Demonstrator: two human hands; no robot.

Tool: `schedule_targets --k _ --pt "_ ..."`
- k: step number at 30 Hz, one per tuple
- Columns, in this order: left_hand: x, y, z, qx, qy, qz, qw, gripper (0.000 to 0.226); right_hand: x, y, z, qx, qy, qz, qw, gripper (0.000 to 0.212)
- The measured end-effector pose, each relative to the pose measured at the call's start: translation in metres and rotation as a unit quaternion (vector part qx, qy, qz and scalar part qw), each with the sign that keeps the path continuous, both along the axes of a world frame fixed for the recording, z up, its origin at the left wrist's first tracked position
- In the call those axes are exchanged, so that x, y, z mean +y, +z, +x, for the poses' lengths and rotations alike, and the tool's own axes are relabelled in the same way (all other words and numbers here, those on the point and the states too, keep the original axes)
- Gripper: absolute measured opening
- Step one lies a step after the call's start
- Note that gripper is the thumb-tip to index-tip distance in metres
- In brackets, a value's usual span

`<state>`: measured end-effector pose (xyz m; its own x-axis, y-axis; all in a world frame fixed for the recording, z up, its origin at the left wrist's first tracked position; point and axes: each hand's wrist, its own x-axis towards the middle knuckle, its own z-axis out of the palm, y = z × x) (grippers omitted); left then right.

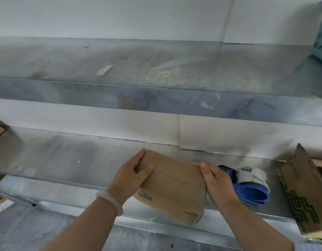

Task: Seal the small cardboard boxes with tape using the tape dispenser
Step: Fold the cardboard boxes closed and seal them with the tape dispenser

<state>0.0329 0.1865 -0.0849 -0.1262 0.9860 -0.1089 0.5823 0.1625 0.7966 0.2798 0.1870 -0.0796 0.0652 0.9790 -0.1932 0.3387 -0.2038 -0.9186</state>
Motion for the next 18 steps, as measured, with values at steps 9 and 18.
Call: schedule_targets --k 9,18 --pt "0.004 -0.01 0.015 0.023 -0.004 0.027 0.999 0.06 -0.012 -0.001 -0.023 -0.227 0.134 0.0 0.965 0.07" --pt "0.005 -0.007 0.008 -0.209 0.012 -0.011 0.978 0.049 -0.002 -0.006 -0.024 -0.136 0.031 -0.012 0.99 0.072"
